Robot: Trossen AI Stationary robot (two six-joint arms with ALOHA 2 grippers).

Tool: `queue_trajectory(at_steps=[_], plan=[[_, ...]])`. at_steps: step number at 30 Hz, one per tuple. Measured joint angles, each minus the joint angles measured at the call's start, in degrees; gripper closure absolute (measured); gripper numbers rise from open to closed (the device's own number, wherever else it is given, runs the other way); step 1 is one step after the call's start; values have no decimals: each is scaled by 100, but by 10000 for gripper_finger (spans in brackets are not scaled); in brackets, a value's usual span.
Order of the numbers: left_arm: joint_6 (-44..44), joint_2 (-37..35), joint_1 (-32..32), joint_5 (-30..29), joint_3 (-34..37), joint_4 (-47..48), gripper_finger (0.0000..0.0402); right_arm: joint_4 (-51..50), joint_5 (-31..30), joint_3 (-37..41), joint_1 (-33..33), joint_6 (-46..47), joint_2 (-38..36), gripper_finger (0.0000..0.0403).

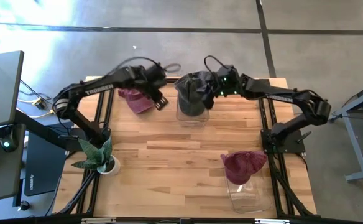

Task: Pick & Place hat
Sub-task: Put the red cap into the bottom transparent bin

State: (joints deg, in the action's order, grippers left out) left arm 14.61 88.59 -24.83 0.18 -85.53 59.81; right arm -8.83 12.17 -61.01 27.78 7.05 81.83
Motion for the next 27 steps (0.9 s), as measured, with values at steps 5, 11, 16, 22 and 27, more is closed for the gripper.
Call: queue_trajectory(at_steps=[5,11,16,22,27], plan=[[-493,15,-1019,380,14,646,376,-746,-516,0,-686,9,-356,402],[-896,50,-2097,1197,427,713,366,-1309,-1573,0,-1465,334,-747,402],[-701,50,-2927,1016,1207,540,316,-1346,-2218,0,-1897,452,-888,401],[-120,59,-3141,407,2332,-840,288,-1131,-2363,0,-2036,484,-878,401],[-15,59,-2858,1066,2934,-1679,287,-606,-2363,0,-2030,466,-878,401]])
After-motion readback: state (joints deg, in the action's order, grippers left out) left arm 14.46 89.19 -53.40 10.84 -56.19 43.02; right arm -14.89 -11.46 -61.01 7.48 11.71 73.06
